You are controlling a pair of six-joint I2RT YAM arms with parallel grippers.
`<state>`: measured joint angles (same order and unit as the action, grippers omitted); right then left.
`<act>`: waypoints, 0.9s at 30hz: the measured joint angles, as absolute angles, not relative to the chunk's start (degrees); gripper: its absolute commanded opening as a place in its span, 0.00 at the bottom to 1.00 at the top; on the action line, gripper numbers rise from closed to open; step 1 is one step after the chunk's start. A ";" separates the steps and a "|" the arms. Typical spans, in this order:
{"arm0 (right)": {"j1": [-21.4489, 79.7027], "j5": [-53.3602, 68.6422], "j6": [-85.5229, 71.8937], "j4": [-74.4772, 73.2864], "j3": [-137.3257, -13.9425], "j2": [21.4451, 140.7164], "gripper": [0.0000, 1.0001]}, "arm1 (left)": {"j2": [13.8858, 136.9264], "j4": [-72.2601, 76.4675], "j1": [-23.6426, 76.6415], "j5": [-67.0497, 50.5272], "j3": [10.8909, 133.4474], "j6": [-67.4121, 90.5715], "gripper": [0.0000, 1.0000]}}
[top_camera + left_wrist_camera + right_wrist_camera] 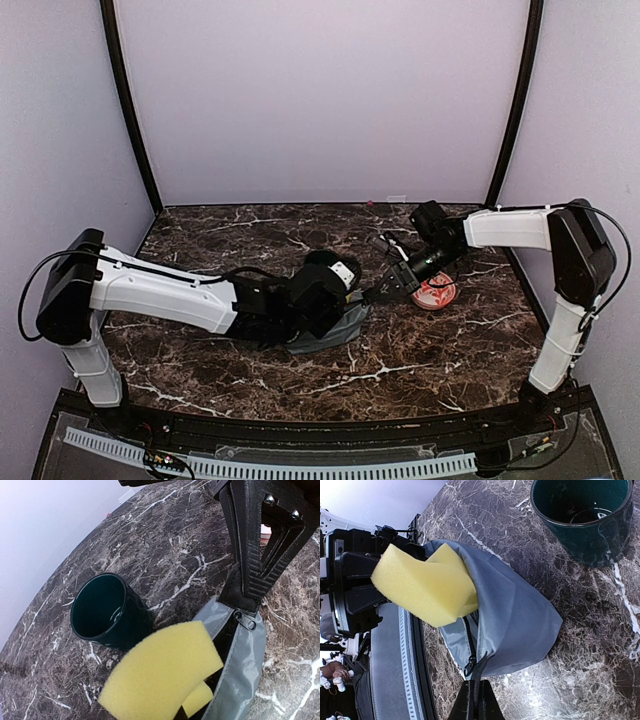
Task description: Sort the hair-cutting tools
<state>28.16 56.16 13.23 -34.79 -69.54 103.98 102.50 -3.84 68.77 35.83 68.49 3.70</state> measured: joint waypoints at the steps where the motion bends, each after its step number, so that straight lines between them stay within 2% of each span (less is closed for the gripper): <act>1: 28.16 56.23 13.23 -34.81 -69.54 103.98 0.00 | 102.80 -3.22 68.82 36.62 68.47 3.27 0.00; 11: 28.16 57.12 13.45 -35.38 -69.54 104.31 0.00 | 103.20 10.55 71.18 41.78 60.88 -7.55 0.00; 16: 28.14 57.63 13.47 -36.12 -69.54 104.71 0.00 | 103.28 12.78 73.58 41.34 59.13 -12.05 0.00; 27: 28.14 58.15 14.52 -37.10 -69.54 104.92 0.00 | 106.74 3.79 74.26 42.59 64.47 -9.21 0.00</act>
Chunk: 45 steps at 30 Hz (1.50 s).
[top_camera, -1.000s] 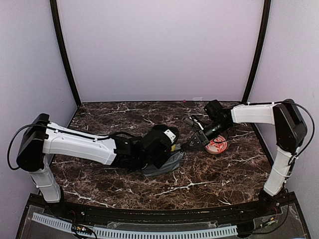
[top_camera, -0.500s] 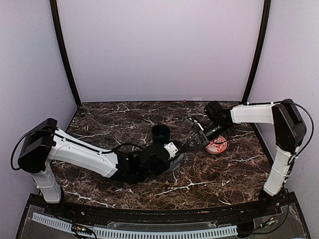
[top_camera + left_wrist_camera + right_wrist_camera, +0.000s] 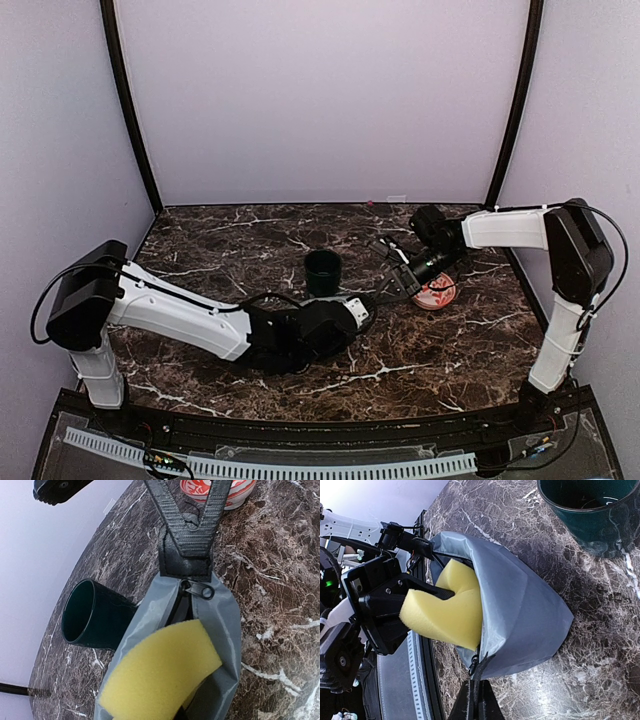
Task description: Sort the hair-cutting tools
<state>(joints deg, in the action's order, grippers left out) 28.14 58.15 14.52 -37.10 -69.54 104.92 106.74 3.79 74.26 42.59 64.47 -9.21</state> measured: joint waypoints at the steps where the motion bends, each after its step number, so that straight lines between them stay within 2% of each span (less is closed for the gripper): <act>1: 28.14 58.15 14.55 -37.15 -69.54 104.92 0.00 | 107.07 2.70 74.26 43.05 65.12 -8.47 0.00; 11: 28.14 58.65 14.92 -37.39 -69.56 104.92 0.00 | 109.27 -6.02 72.71 44.95 69.56 -1.89 0.00; 24: 28.14 58.94 15.25 -37.98 -69.56 104.95 0.01 | 113.47 -8.93 72.77 39.51 74.91 -2.37 0.01; 29: 28.14 59.16 15.77 -38.76 -69.63 105.34 0.01 | 111.55 -8.45 72.93 34.87 73.21 -2.98 0.25; 34: 28.12 59.33 16.01 -39.13 -69.73 105.34 0.01 | 105.78 -8.01 72.99 28.82 69.87 -3.79 0.42; 38: 28.12 59.37 16.08 -39.11 -69.95 105.34 0.01 | 101.25 -7.81 73.03 24.45 67.57 -3.86 0.48; 45: 28.08 59.55 16.36 -39.09 -70.41 105.34 0.01 | 98.21 -8.01 72.62 16.69 67.05 -4.03 0.49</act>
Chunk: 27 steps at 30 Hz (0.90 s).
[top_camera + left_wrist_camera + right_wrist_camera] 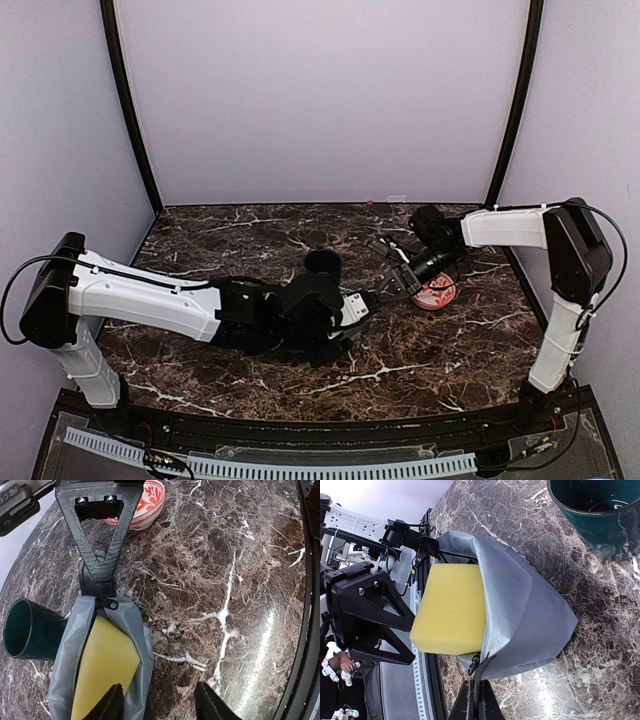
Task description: Sort the hair-cutting tools
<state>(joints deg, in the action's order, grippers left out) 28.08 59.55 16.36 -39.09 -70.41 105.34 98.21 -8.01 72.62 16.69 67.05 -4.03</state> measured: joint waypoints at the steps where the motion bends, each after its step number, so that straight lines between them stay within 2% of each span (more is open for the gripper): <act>1: 28.08 59.55 16.43 -39.09 -70.41 105.34 0.01 | 98.21 -8.36 72.49 16.23 67.05 -3.97 0.50; 4: 28.08 59.55 16.64 -39.09 -70.41 105.34 0.01 | 97.91 -8.56 71.24 14.46 66.92 -3.25 0.52; 8: 28.08 59.53 16.91 -39.09 -70.41 105.34 0.01 | 94.39 -7.22 68.23 10.96 65.08 -2.37 0.60; 14: 28.08 59.53 17.41 -39.27 -70.41 105.34 0.01 | 88.99 -4.34 62.96 5.85 64.29 -2.35 0.62; 16: 28.10 59.53 17.72 -39.51 -70.41 105.34 0.01 | 88.86 -3.92 61.21 3.57 64.29 -2.57 0.71; 17: 28.10 59.53 17.93 -39.64 -70.43 105.34 0.01 | 89.08 -3.92 60.51 2.35 64.29 -2.92 0.80; 18: 28.10 59.53 18.02 -39.75 -70.43 105.34 0.01 | 89.34 -3.92 59.96 1.48 64.29 -3.22 0.82; 21: 28.10 59.53 18.26 -40.12 -70.50 105.34 0.01 | 90.63 -3.88 59.13 -1.39 64.29 -5.02 0.82; 27: 28.10 59.55 18.68 -40.49 -70.50 105.34 0.01 | 94.65 -3.03 58.63 -4.60 64.51 -6.98 0.73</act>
